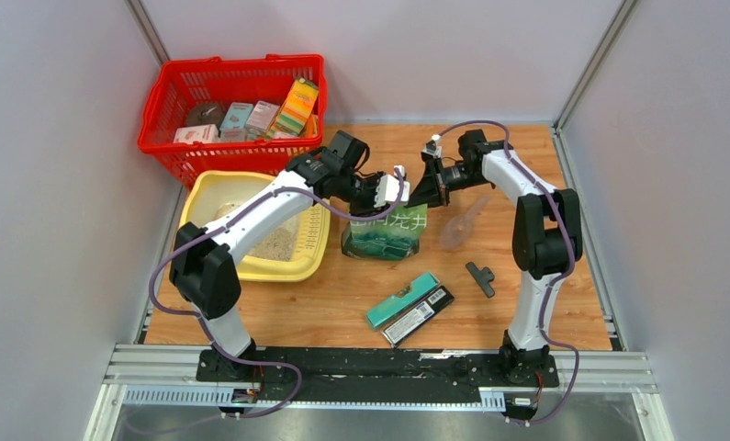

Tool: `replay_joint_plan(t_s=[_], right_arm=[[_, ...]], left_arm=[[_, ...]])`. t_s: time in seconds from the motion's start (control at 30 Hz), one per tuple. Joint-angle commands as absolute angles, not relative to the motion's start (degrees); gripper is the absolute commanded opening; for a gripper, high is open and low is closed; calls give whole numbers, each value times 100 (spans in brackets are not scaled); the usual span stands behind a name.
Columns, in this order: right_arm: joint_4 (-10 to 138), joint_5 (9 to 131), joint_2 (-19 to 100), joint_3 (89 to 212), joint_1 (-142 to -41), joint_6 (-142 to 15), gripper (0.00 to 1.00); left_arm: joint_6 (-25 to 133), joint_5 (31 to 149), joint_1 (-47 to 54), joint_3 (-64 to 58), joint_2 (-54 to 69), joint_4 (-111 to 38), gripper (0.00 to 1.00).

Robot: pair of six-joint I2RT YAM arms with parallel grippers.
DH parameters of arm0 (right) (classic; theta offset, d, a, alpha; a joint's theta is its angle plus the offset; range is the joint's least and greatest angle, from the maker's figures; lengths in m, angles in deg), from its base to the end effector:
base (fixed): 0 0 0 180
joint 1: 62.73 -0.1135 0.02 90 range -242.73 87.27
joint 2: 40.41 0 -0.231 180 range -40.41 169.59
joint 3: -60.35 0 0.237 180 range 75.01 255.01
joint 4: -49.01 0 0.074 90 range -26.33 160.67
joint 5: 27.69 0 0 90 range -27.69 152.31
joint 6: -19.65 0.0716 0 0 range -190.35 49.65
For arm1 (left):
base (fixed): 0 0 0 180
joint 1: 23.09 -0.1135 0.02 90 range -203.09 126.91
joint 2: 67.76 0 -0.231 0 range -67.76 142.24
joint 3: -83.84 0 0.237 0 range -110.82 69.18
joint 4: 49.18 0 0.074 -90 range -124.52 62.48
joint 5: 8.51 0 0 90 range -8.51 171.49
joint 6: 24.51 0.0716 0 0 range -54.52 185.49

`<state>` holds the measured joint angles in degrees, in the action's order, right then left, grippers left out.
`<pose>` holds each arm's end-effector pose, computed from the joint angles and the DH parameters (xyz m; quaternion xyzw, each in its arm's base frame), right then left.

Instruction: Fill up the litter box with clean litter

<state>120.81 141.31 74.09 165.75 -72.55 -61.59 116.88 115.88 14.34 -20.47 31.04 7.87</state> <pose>0.3464 0.1313 0.1997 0.0576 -0.7687 -0.6356 0.0420 0.2724 -0.2594 0.2603 0.7008 0.5762 -0.2388 0.3462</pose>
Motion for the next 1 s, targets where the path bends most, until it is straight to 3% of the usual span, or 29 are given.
replay_joint_plan(t_s=[0.0,0.13,0.5,0.63,0.7,0.8,0.97], right_arm=[[12571,15618,6761,16624,-7152,-6006,0],[12879,15618,6725,16589,-7099,-6138,0],[13529,15618,6813,16360,-6871,-6339,0],[13662,15627,6840,16405,-6914,-6297,0],[13504,15627,6840,16309,-6923,-6061,0],[13381,15627,6857,16115,-6923,-5717,0],[13232,15618,6884,16018,-6967,-5401,0]], left_arm=[[11568,11480,1427,-1967,3041,776,35],[10988,11594,1427,-2056,2980,749,12],[9345,11885,1049,-685,1969,-1060,0],[8650,11788,1075,-247,1802,-1745,2],[8535,11665,1145,-166,1741,-2168,17],[8631,11629,1303,-131,1801,-2676,29],[9183,12305,1488,-692,2276,-2426,33]])
